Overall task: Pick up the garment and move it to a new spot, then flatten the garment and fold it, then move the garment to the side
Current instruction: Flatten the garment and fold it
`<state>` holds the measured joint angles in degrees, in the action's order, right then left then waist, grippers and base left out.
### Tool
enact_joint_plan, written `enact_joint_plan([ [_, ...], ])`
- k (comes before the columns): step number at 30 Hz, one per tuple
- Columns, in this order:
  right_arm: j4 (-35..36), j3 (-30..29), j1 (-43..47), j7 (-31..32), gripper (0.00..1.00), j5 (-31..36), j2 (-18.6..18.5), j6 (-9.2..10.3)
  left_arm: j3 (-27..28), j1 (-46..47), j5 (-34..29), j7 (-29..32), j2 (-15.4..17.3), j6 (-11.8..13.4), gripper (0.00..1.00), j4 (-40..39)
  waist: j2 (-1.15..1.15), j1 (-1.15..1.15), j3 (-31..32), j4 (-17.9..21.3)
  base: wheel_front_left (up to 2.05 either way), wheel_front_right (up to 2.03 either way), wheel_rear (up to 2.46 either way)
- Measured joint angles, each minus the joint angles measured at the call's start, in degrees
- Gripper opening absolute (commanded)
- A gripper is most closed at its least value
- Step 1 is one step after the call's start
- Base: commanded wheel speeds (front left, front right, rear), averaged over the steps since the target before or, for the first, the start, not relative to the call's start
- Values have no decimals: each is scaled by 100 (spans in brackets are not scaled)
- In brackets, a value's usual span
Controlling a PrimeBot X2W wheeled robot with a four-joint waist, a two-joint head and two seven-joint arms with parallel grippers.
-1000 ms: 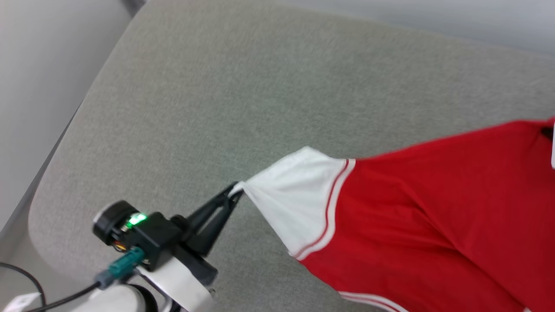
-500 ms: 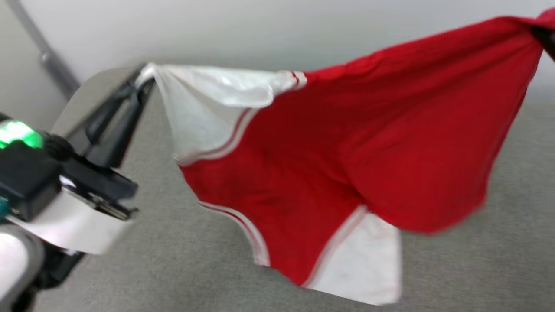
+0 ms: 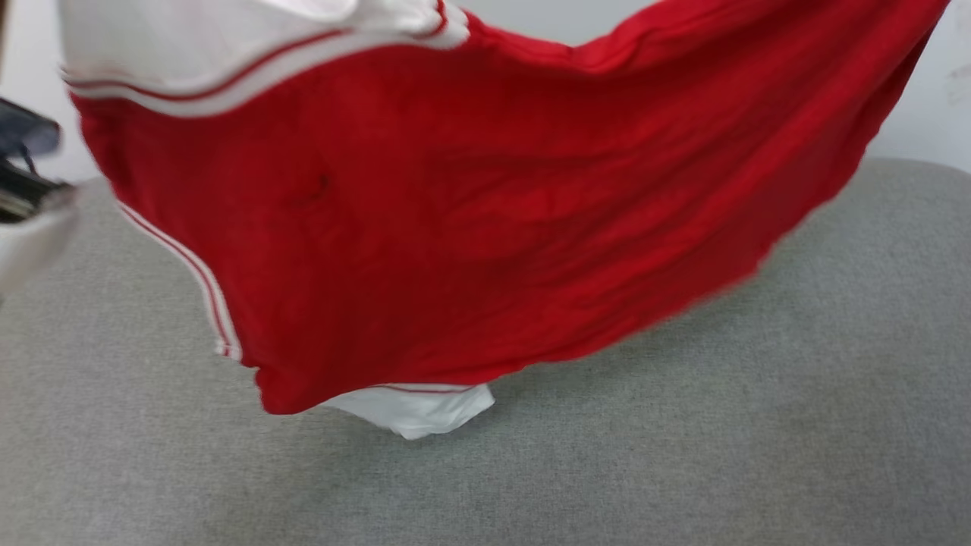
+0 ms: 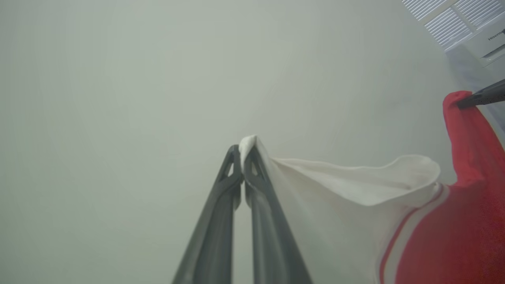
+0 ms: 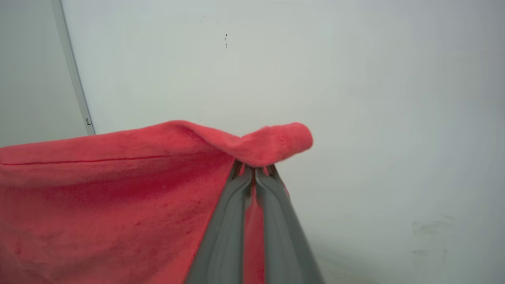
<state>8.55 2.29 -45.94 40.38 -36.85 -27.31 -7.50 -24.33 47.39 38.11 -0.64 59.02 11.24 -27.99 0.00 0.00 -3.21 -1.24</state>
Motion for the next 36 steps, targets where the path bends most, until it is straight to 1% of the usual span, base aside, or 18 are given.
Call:
enact_joint_plan([
  [5,264,-71,-186,-29,0,33,113,0,127,576,-62,57,36,-171,0,208,0,0,-162,151,0,0,0],
  [9,363,-163,-376,-81,0,155,162,0,151,1070,-101,132,-26,-325,0,444,0,0,-384,242,0,0,0],
  [11,358,-201,-482,-143,0,269,172,0,147,1297,-103,141,-109,-398,0,633,0,0,-515,280,0,0,0],
  [14,281,-215,-619,-208,0,394,207,0,90,1585,100,209,-371,-568,0,970,0,0,-732,327,0,0,0],
  [17,132,-159,-846,-335,0,531,200,0,41,2023,24,238,-444,-742,0,1362,0,0,-980,357,0,0,0],
  [22,-364,-23,-1466,-548,0,814,235,0,-129,2919,-205,240,-753,-1095,0,2199,0,1,-1493,382,0,0,0],
  [26,-869,90,-2231,-842,0,1161,327,-1,-191,3849,-488,108,-1011,-1323,0,3016,0,1,-1956,394,0,0,0],
  [28,-1212,80,-2648,-1054,0,1362,419,-1,-247,4322,-631,0,-1200,-1407,0,3440,0,1,-2192,397,0,0,0],
  [33,-2140,30,-3624,-1813,0,1991,646,-1,-348,5376,-1003,-468,-1686,-1491,0,4472,0,1,-2734,383,0,0,0],
  [35,-2520,-52,-3948,-2157,0,2258,760,-1,-346,5675,-1076,-700,-1885,-1474,0,4854,0,1,-2922,363,0,0,0],
  [36,-2703,-94,-4103,-2340,0,2394,801,-2,-285,5809,-1065,-857,-2018,-1400,0,5030,0,2,-3012,350,0,0,0],
])
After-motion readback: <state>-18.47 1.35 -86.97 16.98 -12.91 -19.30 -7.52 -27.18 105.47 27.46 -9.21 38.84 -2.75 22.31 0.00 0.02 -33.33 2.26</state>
